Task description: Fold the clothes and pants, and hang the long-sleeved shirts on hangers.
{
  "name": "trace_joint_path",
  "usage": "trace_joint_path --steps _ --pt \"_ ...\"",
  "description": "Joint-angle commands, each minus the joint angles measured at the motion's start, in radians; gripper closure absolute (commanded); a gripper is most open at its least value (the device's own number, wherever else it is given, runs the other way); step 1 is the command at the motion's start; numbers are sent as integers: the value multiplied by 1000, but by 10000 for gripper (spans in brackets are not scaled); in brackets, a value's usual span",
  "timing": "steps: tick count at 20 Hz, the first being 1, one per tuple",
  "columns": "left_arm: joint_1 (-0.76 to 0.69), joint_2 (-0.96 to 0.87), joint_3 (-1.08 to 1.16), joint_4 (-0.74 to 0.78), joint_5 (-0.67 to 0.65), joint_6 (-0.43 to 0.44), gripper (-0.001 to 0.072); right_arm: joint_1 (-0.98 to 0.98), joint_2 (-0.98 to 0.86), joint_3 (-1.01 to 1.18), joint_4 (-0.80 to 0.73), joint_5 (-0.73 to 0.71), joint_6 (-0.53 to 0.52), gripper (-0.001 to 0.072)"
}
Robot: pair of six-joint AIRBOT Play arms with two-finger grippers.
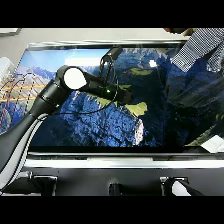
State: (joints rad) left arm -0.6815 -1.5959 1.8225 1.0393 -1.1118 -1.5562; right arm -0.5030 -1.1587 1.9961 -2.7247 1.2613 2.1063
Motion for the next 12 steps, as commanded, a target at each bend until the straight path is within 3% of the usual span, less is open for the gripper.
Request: trace_joint_path --steps 1,12 --pt "1 -1 0 0 0 -20 379 -82 -12 1 15 -77 71 693" --pt "1 0 0 0 0 -27 378 -277 -55 1 251 -104 78 690"
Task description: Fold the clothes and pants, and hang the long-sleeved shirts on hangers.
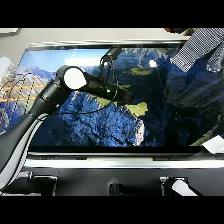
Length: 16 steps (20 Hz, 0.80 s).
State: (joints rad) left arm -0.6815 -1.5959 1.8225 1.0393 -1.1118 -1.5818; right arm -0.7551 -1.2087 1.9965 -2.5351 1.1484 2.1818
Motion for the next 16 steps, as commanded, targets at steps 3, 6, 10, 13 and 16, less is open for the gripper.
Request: trace_joint_path --steps 3,6,10,13,16 --pt "1 0 0 0 0 -20 378 -24 11 1 79 31 2 674" --pt "1 0 0 0 1 -19 377 -24 55 1 97 82 2 225" --pt "7 4 0 0 0 -57 368 -24 148 1 112 145 -24 171" --pt "42 21 0 0 3 -133 149 -24 238 1 115 145 -24 161" --pt "111 79 1 6 1 -139 150 -24 332 1 150 27 11 161"
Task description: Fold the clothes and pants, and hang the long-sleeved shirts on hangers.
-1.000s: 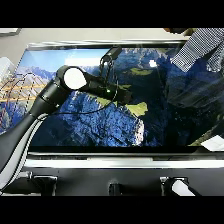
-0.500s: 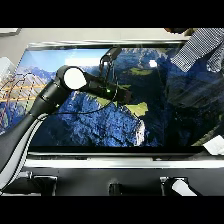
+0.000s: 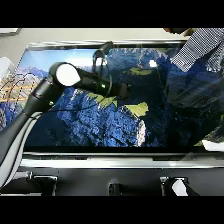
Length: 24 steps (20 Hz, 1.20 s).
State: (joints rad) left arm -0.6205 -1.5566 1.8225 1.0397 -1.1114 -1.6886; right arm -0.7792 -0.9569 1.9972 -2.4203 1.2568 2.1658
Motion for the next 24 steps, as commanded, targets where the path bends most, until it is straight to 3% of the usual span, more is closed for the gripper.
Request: trace_joint_path --steps 1,3,5,8,9,12,13,14,15,17,19,22,24 --pt "76 66 1 26 0 -32 149 0 105 0 106 -158 45 162" --pt "130 126 1 86 -1 -32 150 0 124 0 365 -332 6 163" --pt "184 185 0 143 -18 -32 150 0 101 0 754 -422 -154 164" --pt "264 259 0 231 -108 -32 152 29 5 0 1394 -337 -454 179" --pt "286 277 0 249 -148 -33 161 71 -37 0 1493 -262 -533 183" --pt "358 300 0 256 -274 -32 200 307 -193 -1 1467 77 -585 186" --pt "375 300 0 256 -300 -27 285 397 -247 -1 1439 170 -590 228" --pt "391 300 -4 256 -315 -14 378 496 -305 -1 1398 257 -613 353" --pt "403 301 -13 256 -318 -3 415 598 -360 -1 1320 327 -618 446" --pt "425 301 -47 272 -327 8 457 776 -444 -6 1135 413 -658 503" --pt "435 303 -100 320 -350 12 687 917 -497 -50 1028 414 -718 595" --pt "443 310 -202 360 -327 17 688 1023 -513 -188 1025 279 -742 688" --pt "444 310 -261 360 -298 32 688 1047 -513 -273 1052 212 -742 688"
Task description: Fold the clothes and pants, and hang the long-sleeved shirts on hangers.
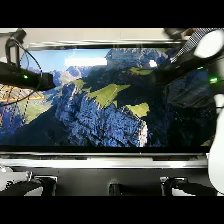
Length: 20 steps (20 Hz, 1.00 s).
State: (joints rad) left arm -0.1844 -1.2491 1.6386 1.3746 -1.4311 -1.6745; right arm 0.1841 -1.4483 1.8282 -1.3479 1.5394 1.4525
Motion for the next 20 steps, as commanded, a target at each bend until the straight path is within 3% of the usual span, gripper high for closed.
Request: trace_joint_path --steps 1,6,20 --pt "9 3 -98 24 39 17 688 85 -22 -139 -13 -86 -27 689" --pt "9 2 -122 25 105 18 687 84 -22 -195 -14 -83 -20 688" --pt "8 2 -122 25 97 17 686 84 -22 -195 -14 -50 -1 688"
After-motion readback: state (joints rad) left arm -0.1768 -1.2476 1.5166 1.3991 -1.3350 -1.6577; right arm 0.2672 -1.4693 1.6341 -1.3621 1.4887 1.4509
